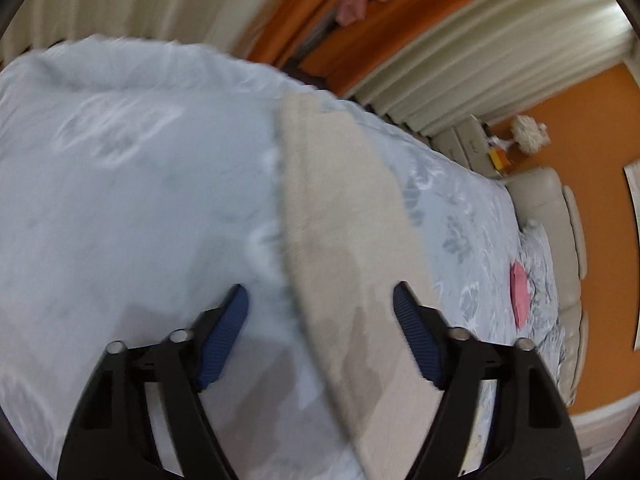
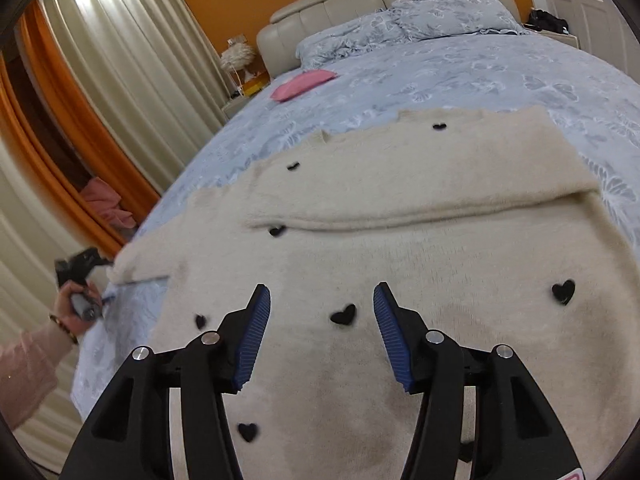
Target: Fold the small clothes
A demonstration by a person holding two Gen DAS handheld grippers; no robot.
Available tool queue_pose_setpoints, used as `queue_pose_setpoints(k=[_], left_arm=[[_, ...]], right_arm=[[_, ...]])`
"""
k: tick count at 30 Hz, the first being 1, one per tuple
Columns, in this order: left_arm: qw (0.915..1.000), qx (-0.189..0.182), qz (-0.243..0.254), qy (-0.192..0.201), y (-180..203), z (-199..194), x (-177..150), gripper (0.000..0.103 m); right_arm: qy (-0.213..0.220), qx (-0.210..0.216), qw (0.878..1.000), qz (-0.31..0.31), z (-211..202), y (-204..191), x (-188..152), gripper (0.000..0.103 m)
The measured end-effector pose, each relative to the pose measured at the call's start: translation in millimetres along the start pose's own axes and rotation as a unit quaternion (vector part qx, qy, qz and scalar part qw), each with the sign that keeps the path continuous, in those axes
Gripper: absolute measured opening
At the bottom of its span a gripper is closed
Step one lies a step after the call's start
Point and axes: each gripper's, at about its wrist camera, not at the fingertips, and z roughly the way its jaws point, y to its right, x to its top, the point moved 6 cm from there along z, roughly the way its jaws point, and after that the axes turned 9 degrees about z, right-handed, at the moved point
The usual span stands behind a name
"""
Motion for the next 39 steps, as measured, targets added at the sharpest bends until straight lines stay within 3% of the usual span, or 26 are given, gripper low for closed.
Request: queue_pose_setpoints(k=[2, 7, 9, 12, 15, 17, 18, 20, 23, 24, 26, 27, 28, 29, 31, 34, 36, 39], left_arm=[[0.9996, -0.014, 0.023, -0.008, 9, 7, 0, 0.009], [0.9979, -0.023, 0.056, 0.025, 36, -10, 3, 0.005], [0.9958, -0.044, 0.070, 0.038, 59, -26, 2, 0.005], [0.9860, -0.097, 0.127, 0.048, 124, -61, -15, 0.005], [0.9568, -0.171, 0.230, 0.048, 217, -109, -62, 0.005], [0.9282, -0.226, 0.293, 0.038, 274, -142, -112, 0.005], [0.9182, -0.246, 0.309, 0.030, 291, -152, -132, 0.005], [0.8905, -0.298, 0.344, -0.007, 331, -173, -197, 0.005], [0.8648, -0.325, 0.376, -0.067, 352, -171, -289, 0.006], [0.8624, -0.320, 0.385, -0.079, 352, -166, -311, 0.008], [0.8613, -0.304, 0.389, -0.122, 336, -144, -369, 0.011], [0.8643, -0.292, 0.384, -0.142, 327, -137, -386, 0.024], [0.8729, -0.271, 0.369, -0.169, 308, -127, -407, 0.035], [0.8806, -0.257, 0.353, -0.184, 292, -123, -419, 0.054], [0.8931, -0.246, 0.323, -0.193, 261, -119, -431, 0.059], [0.9064, -0.219, 0.320, -0.168, 223, -121, -414, 0.065], [0.9213, -0.210, 0.299, -0.132, 203, -122, -383, 0.070], [0.9354, -0.206, 0.261, -0.120, 198, -114, -352, 0.071]], right_arm=[[-0.007, -0.009, 1.000, 0.006, 5, 6, -2, 0.057], [0.010, -0.015, 1.000, 0.006, 1, 11, 6, 0.057], [0.017, -0.017, 1.000, 0.007, -3, 16, 9, 0.059], [0.025, -0.024, 0.999, 0.019, -7, 26, 16, 0.059], [0.034, -0.022, 0.998, 0.041, -13, 36, 24, 0.059], [0.043, -0.023, 0.997, 0.056, -19, 46, 30, 0.059], [0.046, -0.024, 0.997, 0.061, -21, 49, 32, 0.059], [0.055, -0.025, 0.995, 0.077, -28, 60, 39, 0.059], [0.064, -0.027, 0.993, 0.100, -36, 76, 47, 0.059], [0.065, -0.027, 0.991, 0.114, -39, 85, 50, 0.059], [0.067, -0.028, 0.989, 0.131, -42, 98, 53, 0.059], [0.065, -0.028, 0.988, 0.135, -43, 101, 54, 0.059], [0.063, -0.028, 0.988, 0.140, -43, 105, 55, 0.059], [0.061, -0.028, 0.987, 0.144, -42, 109, 56, 0.059], [0.056, -0.026, 0.986, 0.153, -42, 115, 57, 0.059], [0.052, -0.019, 0.986, 0.155, -39, 115, 58, 0.059], [0.047, -0.021, 0.988, 0.147, -35, 112, 57, 0.060], [0.041, -0.015, 0.989, 0.144, -28, 109, 56, 0.060]])
